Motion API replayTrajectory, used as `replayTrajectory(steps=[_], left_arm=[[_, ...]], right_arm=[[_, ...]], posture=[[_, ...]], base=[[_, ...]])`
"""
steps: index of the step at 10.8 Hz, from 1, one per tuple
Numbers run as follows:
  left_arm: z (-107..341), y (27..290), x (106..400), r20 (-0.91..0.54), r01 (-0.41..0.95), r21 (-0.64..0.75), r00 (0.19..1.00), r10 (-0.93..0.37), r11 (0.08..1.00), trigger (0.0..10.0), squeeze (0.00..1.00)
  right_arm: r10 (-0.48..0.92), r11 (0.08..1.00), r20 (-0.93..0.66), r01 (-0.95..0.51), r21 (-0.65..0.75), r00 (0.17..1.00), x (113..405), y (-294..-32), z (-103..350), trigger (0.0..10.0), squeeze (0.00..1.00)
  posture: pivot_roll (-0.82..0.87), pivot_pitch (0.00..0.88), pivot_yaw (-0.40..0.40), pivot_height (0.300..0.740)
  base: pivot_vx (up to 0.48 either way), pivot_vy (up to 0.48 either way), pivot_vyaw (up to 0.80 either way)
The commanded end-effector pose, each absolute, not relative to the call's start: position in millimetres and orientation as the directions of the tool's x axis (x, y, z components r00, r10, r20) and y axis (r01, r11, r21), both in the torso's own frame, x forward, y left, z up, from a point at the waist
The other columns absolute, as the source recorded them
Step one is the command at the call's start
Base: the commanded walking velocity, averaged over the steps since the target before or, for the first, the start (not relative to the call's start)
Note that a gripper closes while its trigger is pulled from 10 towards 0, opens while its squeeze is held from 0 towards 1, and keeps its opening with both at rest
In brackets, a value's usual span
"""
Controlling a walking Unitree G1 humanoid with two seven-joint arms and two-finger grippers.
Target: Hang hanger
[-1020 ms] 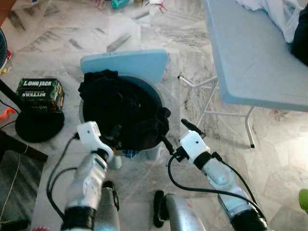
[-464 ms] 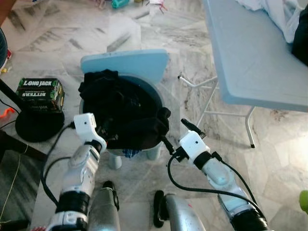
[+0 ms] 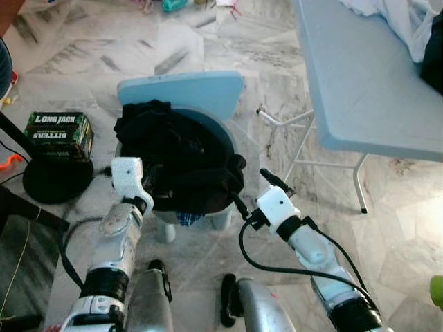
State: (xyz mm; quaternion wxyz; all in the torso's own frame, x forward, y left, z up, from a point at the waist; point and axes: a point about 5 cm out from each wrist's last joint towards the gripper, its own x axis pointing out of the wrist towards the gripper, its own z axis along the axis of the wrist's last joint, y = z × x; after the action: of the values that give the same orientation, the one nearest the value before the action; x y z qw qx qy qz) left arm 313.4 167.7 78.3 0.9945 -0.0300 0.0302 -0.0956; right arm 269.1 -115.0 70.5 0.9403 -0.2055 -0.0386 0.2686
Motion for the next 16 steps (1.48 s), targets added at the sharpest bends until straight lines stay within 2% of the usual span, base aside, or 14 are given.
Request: replayTrajectory(steps=[1, 4, 5, 6, 7, 8, 9, 10, 11, 12, 13, 14, 16], left_arm=[[86, 159, 314, -0.004, 0.224, 0.001, 0.975, -0.224, 0.975, 0.0, 0.0], [121, 142, 317, 0.201, 0.274, 0.231, 0.925, -0.322, 0.934, 0.0, 0.0], [128, 133, 315, 0.237, 0.311, 0.363, 0.881, -0.409, 0.878, 0.0, 0.0], [125, 128, 312, 0.213, 0.34, 0.424, 0.863, -0.457, 0.839, 0.0, 0.0], [115, 126, 310, 0.163, 0.398, 0.388, 0.858, -0.486, 0.832, 0.0, 0.0], [101, 126, 305, 0.09, 0.427, 0.409, 0.86, -0.502, 0.806, 1.8, 0.0], [97, 129, 302, 0.079, 0.399, 0.405, 0.881, -0.466, 0.823, 10.0, 0.0], [93, 133, 294, 0.069, 0.383, 0.359, 0.899, -0.433, 0.851, 10.0, 0.0], [79, 140, 282, 0.001, 0.383, 0.301, 0.915, -0.402, 0.873, 10.0, 0.36], [61, 147, 267, -0.076, 0.356, 0.194, 0.934, -0.348, 0.914, 10.0, 1.0], [62, 147, 261, -0.063, 0.353, 0.209, 0.935, -0.348, 0.912, 10.0, 1.0], [75, 147, 251, 0.004, 0.259, 0.265, 0.963, -0.27, 0.929, 10.0, 1.0], [76, 144, 235, 0.005, 0.301, 0.266, 0.95, -0.313, 0.916, 10.0, 1.0]], right_arm=[[0.514, 0.769, -0.056, -0.489, -0.411, 0.856, 268, -119, 67, 10.0, 0.0], [0.52, 0.766, -0.051, -0.492, -0.413, 0.853, 268, -118, 68, 10.0, 0.0], [0.521, 0.766, -0.053, -0.494, -0.412, 0.852, 267, -117, 67, 10.0, 0.0], [0.522, 0.765, -0.054, -0.495, -0.411, 0.851, 266, -116, 66, 10.0, 0.0], [0.523, 0.765, -0.055, -0.496, -0.411, 0.851, 266, -116, 66, 10.0, 0.0], [0.523, 0.764, -0.055, -0.496, -0.412, 0.851, 265, -116, 66, 10.0, 0.0], [0.522, 0.764, -0.056, -0.496, -0.413, 0.851, 264, -117, 66, 10.0, 0.0], [0.52, 0.765, -0.058, -0.495, -0.412, 0.852, 263, -118, 66, 10.0, 0.0], [0.521, 0.764, -0.063, -0.498, -0.41, 0.851, 262, -118, 64, 10.0, 0.0], [0.534, 0.757, -0.07, -0.513, -0.403, 0.843, 259, -115, 62, 10.0, 0.0], [0.541, 0.754, -0.07, -0.52, -0.402, 0.838, 259, -113, 62, 10.0, 0.0], [0.539, 0.756, -0.067, -0.517, -0.4, 0.84, 261, -114, 64, 10.0, 0.0], [0.539, 0.751, -0.075, -0.519, -0.408, 0.839, 263, -116, 63, 10.0, 0.0]], posture=[[0.01, 0.207, -0.108, 0.74], [0.01, 0.211, -0.109, 0.74], [0.01, 0.212, -0.109, 0.74], [0.01, 0.216, -0.109, 0.74], [0.01, 0.221, -0.109, 0.74], [0.01, 0.222, -0.109, 0.74], [0.01, 0.225, -0.108, 0.74], [0.01, 0.228, -0.107, 0.74], [0.02, 0.235, -0.11, 0.74], [0.03, 0.242, -0.117, 0.74], [0.03, 0.244, -0.12, 0.74], [0.04, 0.248, -0.123, 0.74], [0.05, 0.254, -0.125, 0.74]], base=[[0.0, 0.0, 0.0], [0.0, 0.0, 0.0], [0.0, 0.0, 0.0], [0.0, 0.0, 0.0], [0.0, 0.0, 0.0], [0.0, 0.0, 0.0], [0.0, 0.0, 0.0], [0.0, 0.0, 0.0], [0.0, 0.0, 0.0], [0.0, 0.0, 0.0], [0.0, 0.0, 0.0], [0.0, 0.0, 0.0], [0.0, 0.0, 0.0]])
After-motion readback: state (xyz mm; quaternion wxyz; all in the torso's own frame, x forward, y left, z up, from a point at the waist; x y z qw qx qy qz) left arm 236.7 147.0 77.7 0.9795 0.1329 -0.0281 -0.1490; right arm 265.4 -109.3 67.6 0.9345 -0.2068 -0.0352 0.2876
